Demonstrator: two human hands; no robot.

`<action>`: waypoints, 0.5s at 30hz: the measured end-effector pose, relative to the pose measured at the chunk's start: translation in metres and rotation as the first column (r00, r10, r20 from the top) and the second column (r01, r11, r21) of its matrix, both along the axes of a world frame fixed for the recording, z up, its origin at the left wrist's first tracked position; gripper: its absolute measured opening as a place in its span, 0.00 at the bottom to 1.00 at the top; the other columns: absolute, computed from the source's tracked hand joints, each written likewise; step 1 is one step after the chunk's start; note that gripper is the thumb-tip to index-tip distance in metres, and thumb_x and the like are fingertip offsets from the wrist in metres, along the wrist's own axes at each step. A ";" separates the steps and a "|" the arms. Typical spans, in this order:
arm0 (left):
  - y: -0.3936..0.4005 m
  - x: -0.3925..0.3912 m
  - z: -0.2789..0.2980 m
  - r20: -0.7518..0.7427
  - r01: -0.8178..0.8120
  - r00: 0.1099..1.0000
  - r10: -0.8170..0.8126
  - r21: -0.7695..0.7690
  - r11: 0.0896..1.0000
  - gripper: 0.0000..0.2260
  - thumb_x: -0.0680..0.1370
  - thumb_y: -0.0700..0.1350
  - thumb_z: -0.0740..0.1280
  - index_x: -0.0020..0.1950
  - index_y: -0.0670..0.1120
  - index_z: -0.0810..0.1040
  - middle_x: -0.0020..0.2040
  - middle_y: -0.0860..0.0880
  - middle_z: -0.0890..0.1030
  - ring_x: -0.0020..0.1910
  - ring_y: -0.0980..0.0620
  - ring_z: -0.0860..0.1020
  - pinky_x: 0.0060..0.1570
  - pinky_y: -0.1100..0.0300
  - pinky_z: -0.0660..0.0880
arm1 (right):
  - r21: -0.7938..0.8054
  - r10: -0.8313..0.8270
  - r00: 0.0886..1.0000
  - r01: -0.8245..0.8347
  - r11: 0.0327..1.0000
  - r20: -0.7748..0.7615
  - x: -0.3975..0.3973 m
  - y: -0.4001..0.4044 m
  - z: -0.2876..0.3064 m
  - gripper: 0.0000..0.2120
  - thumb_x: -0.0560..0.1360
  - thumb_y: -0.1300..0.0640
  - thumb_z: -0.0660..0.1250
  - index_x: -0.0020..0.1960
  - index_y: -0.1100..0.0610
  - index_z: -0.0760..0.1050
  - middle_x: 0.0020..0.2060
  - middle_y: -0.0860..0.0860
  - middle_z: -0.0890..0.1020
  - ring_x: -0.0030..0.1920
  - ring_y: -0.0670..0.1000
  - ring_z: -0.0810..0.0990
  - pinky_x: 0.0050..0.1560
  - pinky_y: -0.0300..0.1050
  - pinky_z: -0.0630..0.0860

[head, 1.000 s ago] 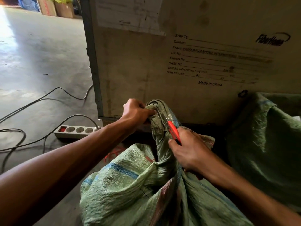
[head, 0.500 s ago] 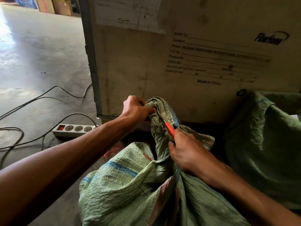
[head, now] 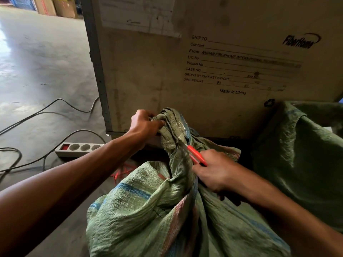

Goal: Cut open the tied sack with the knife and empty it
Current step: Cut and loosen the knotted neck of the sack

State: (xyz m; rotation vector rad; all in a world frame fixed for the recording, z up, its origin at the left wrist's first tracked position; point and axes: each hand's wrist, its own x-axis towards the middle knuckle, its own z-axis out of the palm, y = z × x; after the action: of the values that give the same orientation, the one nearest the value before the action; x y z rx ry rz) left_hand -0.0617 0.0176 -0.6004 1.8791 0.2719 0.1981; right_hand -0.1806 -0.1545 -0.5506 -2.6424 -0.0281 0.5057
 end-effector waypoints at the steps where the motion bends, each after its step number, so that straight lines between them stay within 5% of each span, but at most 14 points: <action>1: 0.002 0.001 0.001 -0.001 -0.010 1.000 0.010 -0.020 1.000 0.12 0.68 0.44 0.76 0.50 0.41 0.82 0.47 0.40 0.84 0.39 0.47 0.82 0.36 0.62 0.75 | 0.022 -0.006 1.000 0.006 1.000 0.031 0.001 -0.002 0.004 0.07 0.77 0.56 0.59 0.48 0.59 0.72 0.32 0.51 0.71 0.27 0.48 0.70 0.22 0.38 0.68; 9: -0.008 -0.007 0.011 0.031 0.101 0.995 -0.097 -0.167 0.981 0.10 0.70 0.40 0.75 0.49 0.37 0.82 0.44 0.39 0.84 0.32 0.50 0.81 0.28 0.63 0.76 | 0.265 -0.147 0.890 0.031 0.964 0.431 0.006 -0.009 -0.001 0.08 0.75 0.50 0.64 0.43 0.53 0.69 0.32 0.50 0.75 0.27 0.51 0.76 0.27 0.55 0.78; 13: -0.020 -0.022 0.021 0.134 0.347 0.936 -0.324 -0.219 0.912 0.11 0.69 0.42 0.76 0.50 0.40 0.82 0.44 0.42 0.86 0.35 0.52 0.84 0.31 0.64 0.77 | 0.405 -0.299 0.817 0.089 0.910 0.492 0.024 -0.018 -0.007 0.14 0.71 0.49 0.71 0.49 0.55 0.71 0.41 0.50 0.80 0.40 0.50 0.81 0.38 0.49 0.81; 15: -0.020 -0.026 0.019 0.171 0.510 0.855 -0.490 -0.105 0.854 0.18 0.66 0.41 0.78 0.55 0.43 0.81 0.46 0.46 0.87 0.43 0.51 0.85 0.40 0.61 0.81 | 0.495 -0.366 0.803 0.102 0.863 0.471 0.031 -0.023 -0.012 0.13 0.70 0.54 0.72 0.50 0.56 0.72 0.42 0.50 0.81 0.42 0.49 0.81 0.40 0.44 0.80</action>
State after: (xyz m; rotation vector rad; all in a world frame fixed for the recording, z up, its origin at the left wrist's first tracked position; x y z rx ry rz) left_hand -0.0877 -0.0029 -0.5812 1.7155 -0.2987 -0.0509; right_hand -0.1492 -0.1776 -0.5625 -2.1912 0.0149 -0.3395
